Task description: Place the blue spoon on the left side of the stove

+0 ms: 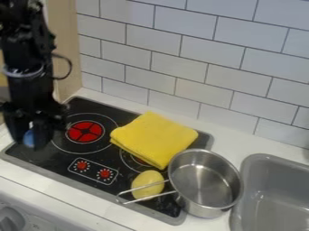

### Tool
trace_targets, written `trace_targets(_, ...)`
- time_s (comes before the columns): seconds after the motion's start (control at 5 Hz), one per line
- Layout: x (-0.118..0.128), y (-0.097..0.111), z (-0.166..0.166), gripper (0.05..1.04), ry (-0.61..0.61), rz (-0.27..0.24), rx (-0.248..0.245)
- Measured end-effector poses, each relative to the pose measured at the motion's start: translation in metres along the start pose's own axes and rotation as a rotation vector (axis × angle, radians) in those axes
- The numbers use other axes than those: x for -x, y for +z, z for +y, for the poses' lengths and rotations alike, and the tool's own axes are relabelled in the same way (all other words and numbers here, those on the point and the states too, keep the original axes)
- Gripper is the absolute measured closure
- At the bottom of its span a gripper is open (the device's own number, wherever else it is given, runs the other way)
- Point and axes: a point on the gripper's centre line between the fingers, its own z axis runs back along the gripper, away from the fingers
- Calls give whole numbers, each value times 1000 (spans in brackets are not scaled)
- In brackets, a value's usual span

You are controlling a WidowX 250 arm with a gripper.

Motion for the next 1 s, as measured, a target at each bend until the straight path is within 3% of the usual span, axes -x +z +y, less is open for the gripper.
trace_targets(0.2,8,-4,15,698,68,16,-37)
trace_targets(0.6,6,-19,20,698,90,29,-64)
trace_targets(1.0,-16,-29,27,698,103,7,-79)
